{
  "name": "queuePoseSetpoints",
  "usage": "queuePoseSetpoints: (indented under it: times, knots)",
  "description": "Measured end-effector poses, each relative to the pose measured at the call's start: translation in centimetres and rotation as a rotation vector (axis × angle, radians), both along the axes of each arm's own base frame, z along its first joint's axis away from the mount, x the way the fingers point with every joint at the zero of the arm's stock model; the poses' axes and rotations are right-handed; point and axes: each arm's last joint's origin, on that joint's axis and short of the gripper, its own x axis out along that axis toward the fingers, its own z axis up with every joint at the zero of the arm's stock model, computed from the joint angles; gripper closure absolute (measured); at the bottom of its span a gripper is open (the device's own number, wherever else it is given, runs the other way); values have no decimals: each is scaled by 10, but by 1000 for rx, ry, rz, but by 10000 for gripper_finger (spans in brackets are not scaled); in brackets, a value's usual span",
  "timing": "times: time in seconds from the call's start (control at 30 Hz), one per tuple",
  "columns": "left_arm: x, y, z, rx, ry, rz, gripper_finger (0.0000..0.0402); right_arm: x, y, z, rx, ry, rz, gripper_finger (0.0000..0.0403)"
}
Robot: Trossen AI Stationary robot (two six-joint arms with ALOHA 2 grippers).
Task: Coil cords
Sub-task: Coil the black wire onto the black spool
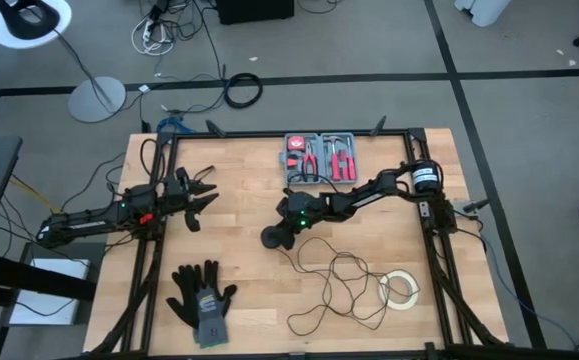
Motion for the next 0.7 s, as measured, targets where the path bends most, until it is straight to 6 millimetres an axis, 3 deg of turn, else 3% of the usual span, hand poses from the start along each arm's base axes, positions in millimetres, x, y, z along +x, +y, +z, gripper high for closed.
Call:
queuePoseSetpoints:
  times: [0.07,0.13,0.7]
  knots:
    - [0,0,0,0,-1,0,273,1,0,6,-35,-32,25,360]
    - [0,0,0,0,-1,0,273,1,0,11,-78,-59,37,383]
    - [0,0,0,0,-1,0,273,-28,9,83,-351,-46,89,401]
